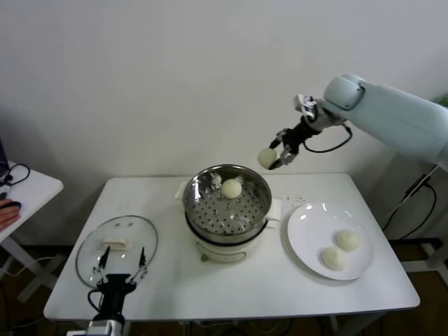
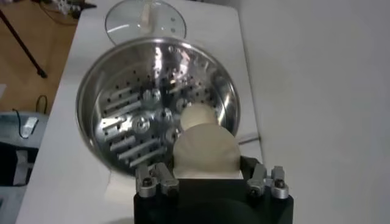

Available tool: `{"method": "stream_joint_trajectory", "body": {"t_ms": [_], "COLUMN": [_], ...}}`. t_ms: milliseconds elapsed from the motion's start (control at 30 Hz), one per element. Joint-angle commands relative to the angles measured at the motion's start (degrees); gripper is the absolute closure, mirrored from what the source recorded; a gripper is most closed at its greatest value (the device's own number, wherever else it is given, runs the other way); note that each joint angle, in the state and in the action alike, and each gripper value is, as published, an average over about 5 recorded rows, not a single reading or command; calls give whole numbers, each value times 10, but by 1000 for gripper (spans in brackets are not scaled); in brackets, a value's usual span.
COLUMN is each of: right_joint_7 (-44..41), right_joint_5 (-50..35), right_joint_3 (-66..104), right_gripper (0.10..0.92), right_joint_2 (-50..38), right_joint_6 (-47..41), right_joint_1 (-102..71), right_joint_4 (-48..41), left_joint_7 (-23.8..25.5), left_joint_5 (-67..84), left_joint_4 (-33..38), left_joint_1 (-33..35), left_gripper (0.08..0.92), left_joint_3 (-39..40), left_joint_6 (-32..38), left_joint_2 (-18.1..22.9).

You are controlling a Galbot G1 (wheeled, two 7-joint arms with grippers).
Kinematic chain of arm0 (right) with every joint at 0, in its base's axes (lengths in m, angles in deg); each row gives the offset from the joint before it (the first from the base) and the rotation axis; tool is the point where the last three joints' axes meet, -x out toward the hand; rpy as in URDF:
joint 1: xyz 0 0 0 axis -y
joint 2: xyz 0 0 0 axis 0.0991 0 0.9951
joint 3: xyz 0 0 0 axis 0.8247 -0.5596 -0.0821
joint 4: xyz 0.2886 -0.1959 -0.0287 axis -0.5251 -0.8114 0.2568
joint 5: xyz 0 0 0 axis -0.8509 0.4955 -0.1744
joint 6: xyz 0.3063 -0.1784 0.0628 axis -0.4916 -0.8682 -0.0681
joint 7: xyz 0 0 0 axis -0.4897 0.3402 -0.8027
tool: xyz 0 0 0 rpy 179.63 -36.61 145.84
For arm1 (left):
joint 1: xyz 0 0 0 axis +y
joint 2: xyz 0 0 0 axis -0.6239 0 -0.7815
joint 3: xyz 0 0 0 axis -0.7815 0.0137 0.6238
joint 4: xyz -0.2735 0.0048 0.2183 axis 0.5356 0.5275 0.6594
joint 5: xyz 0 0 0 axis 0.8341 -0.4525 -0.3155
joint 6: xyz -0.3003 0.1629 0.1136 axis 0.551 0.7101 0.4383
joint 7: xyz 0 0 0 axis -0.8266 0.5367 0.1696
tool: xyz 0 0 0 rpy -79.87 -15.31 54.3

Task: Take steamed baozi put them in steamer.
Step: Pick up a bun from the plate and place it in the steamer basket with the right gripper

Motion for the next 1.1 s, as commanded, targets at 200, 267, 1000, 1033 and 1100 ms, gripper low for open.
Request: {"method": "stream_joint_trajectory", "body": {"t_ms": [200,267,1000,1033,1100], "right_joint_7": [20,21,18,18,18], "right_joint_5": [-23,-16,58,58,59], "right_joint_3": [-18,-17,10,11,14], "right_gripper": [330,330,330,330,330], "right_joint_2": [115,123,195,196,198], "right_joint_6": [-18,-18,3,3,4], "right_joint_1": [-62,-78,-157,-157,-159], "right_joint_4": [-12,-19,-124,-125,-128], "left_joint_7": [-3,-4,-4,-3,-3], "left_joint_5": [-17,-16,-13,-14,-14], "left_joint_4": [11,10,1,1,0], "left_joint_1": [2,4,3,3,2], "left_gripper": [177,177,177,177,177], "left_joint_3": [17,17,17,18,19], "left_joint_6": [-5,-4,-8,-8,-8], "left_joint_2": [4,4,-3,-3,-3]}}
